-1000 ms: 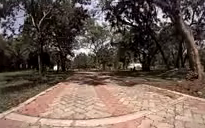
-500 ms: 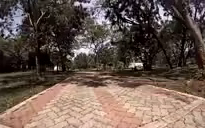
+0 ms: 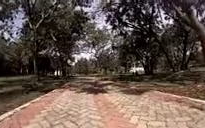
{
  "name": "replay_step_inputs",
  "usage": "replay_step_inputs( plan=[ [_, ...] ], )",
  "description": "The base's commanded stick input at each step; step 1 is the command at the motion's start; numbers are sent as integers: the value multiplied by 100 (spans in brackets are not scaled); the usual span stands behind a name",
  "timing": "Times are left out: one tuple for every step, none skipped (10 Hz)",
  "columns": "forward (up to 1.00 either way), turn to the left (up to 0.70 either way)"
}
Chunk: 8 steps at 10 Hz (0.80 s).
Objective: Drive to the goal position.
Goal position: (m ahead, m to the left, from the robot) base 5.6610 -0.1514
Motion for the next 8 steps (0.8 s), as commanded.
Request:
replay_step_inputs(
  plan=[
    [70,0],
    [70,0],
    [70,0],
    [70,0],
    [70,0],
    [70,0],
    [70,0],
    [70,0]
  ],
)
